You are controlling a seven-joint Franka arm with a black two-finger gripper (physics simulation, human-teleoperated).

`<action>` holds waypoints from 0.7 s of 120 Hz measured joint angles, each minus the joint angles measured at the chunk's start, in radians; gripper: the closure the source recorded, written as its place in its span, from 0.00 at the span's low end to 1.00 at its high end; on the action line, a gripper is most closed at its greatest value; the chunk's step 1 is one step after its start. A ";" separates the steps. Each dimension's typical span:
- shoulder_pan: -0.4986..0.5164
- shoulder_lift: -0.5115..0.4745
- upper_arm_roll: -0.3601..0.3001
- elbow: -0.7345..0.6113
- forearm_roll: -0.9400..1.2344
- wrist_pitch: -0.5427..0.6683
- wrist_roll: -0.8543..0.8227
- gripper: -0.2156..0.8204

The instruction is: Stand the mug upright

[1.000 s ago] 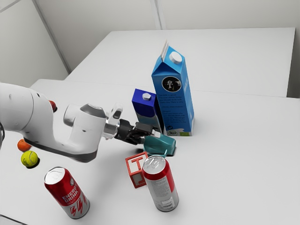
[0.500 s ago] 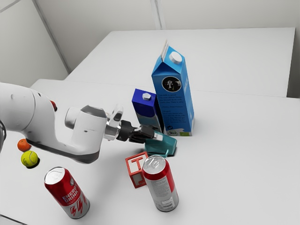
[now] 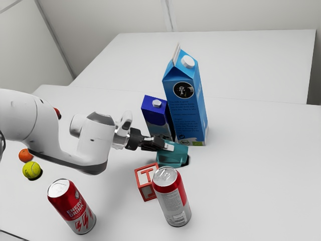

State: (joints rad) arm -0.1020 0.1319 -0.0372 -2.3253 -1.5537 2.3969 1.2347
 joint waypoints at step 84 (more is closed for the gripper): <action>-0.026 -0.042 0.001 0.001 0.001 0.006 0.026 0.97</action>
State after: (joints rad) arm -0.1281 0.0895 -0.0363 -2.3240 -1.5527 2.4024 1.2610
